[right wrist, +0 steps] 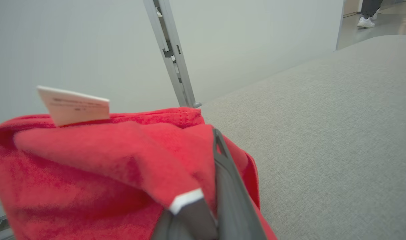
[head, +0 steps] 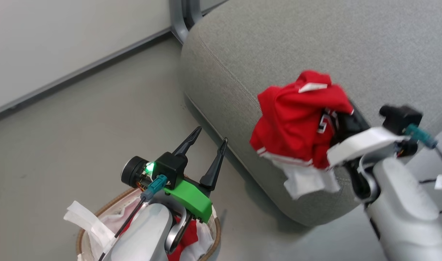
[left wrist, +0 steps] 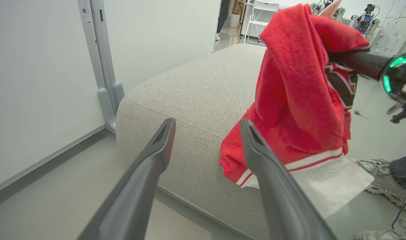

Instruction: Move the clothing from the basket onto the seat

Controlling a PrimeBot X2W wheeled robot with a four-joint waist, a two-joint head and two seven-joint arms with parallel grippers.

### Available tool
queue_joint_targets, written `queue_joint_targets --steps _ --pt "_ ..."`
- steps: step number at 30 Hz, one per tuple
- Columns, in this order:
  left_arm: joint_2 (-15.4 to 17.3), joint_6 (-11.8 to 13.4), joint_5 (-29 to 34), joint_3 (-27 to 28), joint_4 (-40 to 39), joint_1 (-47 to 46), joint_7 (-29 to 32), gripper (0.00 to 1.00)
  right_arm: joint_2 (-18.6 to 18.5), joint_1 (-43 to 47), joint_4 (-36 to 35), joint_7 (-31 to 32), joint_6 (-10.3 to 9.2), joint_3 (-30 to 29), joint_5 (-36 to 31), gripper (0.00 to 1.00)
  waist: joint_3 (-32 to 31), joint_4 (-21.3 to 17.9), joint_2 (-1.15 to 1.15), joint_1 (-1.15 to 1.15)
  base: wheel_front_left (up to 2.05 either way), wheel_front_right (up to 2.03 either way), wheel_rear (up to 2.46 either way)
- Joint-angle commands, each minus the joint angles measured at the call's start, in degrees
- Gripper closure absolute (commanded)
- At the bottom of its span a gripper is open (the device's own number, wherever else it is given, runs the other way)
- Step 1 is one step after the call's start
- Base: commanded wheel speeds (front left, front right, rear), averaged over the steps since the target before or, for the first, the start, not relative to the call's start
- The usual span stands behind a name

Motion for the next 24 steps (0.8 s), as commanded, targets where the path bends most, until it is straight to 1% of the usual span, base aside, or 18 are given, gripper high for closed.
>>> queue_joint_targets --steps 1,6,9,13,17,21,24 --pt "0.76 -0.18 -0.44 -0.22 0.43 -0.76 0.04 0.00 -0.96 -2.30 -0.67 -0.28 -0.06 -0.75 -0.45 1.00 4.02 -1.89 0.34 0.00 0.00 0.00 0.00" --pt "1.60 -0.18 -0.67 -1.39 1.25 -2.24 0.03 0.00 -6.80 -11.37 -1.52 -0.27 -0.06 -2.43 -5.12 1.00 7.43 1.18 0.34 0.00 0.00 0.00 0.00" --pt "1.84 -0.18 -0.80 -2.29 1.54 -3.10 0.03 0.00 -10.98 -17.61 -0.22 -0.27 -0.06 -3.95 -8.19 1.00 9.63 3.82 0.34 0.00 0.00 0.00 0.00" --pt "2.16 -0.18 -0.77 -2.73 1.62 -4.30 0.03 0.00 -14.65 -24.56 2.52 -0.27 -0.07 -5.59 -11.20 1.00 12.56 7.16 0.34 0.00 0.00 0.00 0.00" --pt "2.36 -0.18 -0.75 -3.28 1.58 -5.38 0.03 0.00 -16.50 -29.46 5.91 -0.27 -0.06 -7.24 -13.28 1.00 15.54 10.11 0.34 0.00 0.00 0.00 0.00" --pt "2.37 -0.18 -0.74 -3.70 1.61 -6.38 0.03 0.00 -16.52 -31.13 9.43 -0.27 -0.06 -10.72 -13.82 1.00 18.08 12.51 0.34 0.00 0.00 0.00 0.00" --pt "2.70 -0.18 -0.60 -3.34 1.52 -6.95 0.04 0.00 -16.08 -30.16 11.62 -0.27 -0.07 -12.97 -14.40 1.00 19.75 13.71 0.34 0.00 0.00 0.00 0.00"
